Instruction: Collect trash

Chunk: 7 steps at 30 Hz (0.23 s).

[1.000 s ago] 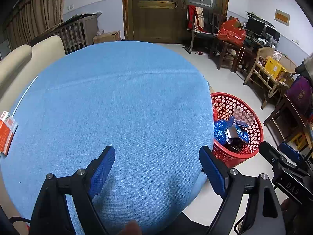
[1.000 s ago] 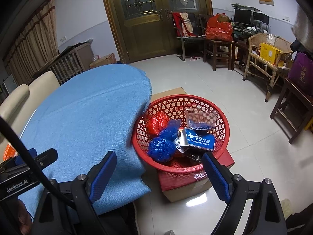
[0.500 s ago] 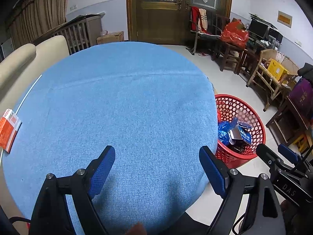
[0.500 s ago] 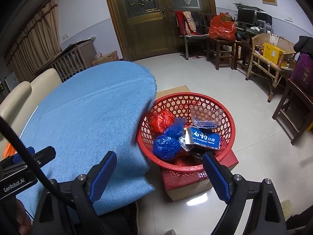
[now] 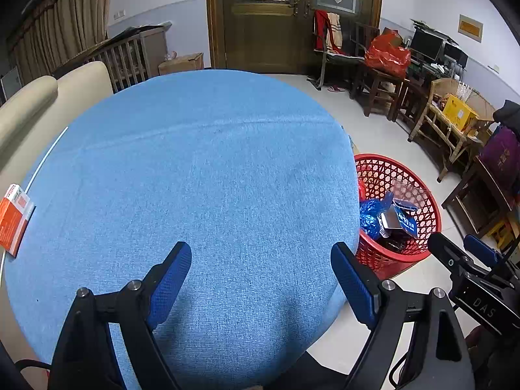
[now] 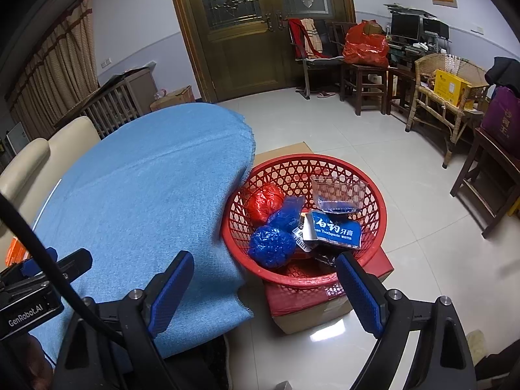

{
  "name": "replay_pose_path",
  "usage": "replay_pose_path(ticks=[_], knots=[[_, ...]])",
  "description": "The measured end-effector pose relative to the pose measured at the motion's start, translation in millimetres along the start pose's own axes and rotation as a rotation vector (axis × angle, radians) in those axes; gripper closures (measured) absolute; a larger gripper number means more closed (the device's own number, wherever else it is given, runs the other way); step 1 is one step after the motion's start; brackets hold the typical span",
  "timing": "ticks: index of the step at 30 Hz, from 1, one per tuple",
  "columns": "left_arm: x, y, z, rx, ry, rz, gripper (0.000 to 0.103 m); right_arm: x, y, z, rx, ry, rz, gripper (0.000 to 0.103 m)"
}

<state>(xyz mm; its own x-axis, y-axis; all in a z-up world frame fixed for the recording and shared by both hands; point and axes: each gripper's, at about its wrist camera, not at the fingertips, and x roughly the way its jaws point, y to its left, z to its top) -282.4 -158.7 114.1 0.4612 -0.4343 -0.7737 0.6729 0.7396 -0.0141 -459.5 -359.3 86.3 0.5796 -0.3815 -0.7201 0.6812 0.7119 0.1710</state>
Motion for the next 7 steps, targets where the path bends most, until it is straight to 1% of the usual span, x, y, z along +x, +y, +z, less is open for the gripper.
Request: replay_pose_path(ticks=[7], knots=[[-3.0, -1.1, -0.5, 0.008, -0.006, -0.008, 0.015, 1.8, -4.4, -0.6, 0.012, 0.009, -0.008, 0.012]])
